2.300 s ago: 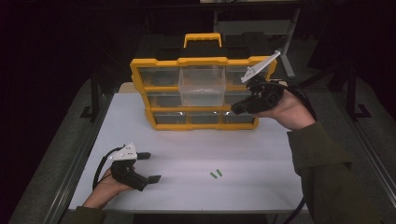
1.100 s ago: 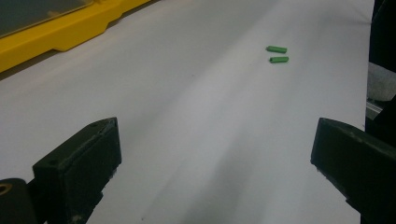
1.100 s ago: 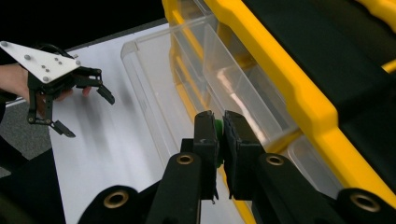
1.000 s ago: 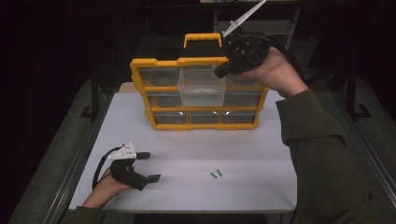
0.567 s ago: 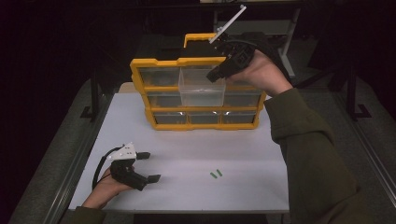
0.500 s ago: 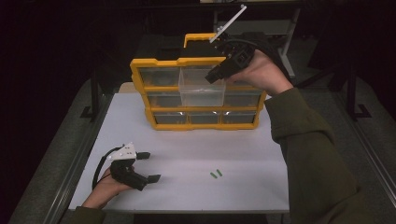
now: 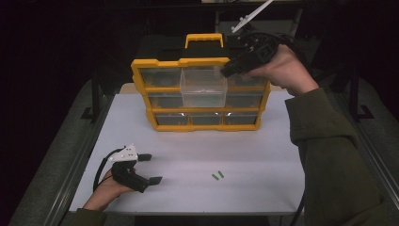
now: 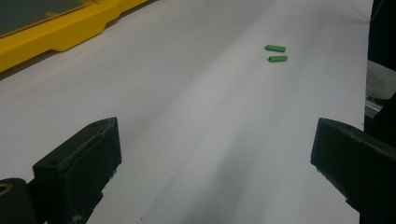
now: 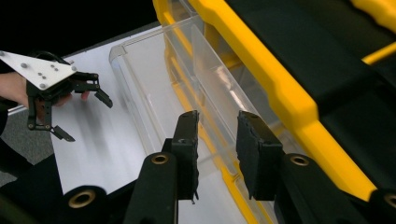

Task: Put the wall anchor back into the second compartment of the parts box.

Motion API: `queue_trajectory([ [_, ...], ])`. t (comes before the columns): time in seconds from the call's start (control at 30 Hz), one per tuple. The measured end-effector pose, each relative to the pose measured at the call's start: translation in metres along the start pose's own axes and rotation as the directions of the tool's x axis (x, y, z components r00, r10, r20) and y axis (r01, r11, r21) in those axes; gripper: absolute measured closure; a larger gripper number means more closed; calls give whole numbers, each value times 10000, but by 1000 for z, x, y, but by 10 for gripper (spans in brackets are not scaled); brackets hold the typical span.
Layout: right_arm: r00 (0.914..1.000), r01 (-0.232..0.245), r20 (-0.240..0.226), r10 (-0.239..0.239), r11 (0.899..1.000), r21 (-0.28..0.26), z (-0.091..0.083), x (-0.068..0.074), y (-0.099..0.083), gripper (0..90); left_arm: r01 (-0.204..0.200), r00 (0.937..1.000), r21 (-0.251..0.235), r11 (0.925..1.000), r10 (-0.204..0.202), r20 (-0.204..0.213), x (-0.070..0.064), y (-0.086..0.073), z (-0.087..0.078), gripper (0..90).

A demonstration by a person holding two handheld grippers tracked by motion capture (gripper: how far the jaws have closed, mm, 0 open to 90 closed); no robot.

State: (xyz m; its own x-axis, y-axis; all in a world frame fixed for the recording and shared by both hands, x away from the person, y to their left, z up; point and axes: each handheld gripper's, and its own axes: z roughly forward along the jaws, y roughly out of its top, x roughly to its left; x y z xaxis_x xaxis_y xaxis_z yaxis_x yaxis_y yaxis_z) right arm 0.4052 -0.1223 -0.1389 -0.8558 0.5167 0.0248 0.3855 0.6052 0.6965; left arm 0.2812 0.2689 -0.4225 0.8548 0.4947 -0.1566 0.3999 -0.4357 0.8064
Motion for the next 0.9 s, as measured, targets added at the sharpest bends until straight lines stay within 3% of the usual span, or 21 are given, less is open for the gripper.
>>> queue_trajectory([
  [0.23, 10000, -8, 56, 8, 10000, -78, -14, 1, -13, 592, -55, 10000, 99, 9999, 55, 6, 0, 0, 0, 15],
  [0.47, 9998, -80, 174, 84, 9996, -274, -16, 3, -30, 444, -36, 10000, 169, 9999, 35, 59, 0, 0, 0, 15],
  [0.6, 9997, -167, 189, 174, 9993, -348, -12, 4, -42, 376, 98, 9999, 141, 9999, -100, 128, -1, 0, 1, 15],
  [0.9, 9997, -85, 205, 94, 9989, -460, 5, 8, -67, 276, -51, 10000, 113, 9999, 51, 58, -1, 0, 0, 15],
])
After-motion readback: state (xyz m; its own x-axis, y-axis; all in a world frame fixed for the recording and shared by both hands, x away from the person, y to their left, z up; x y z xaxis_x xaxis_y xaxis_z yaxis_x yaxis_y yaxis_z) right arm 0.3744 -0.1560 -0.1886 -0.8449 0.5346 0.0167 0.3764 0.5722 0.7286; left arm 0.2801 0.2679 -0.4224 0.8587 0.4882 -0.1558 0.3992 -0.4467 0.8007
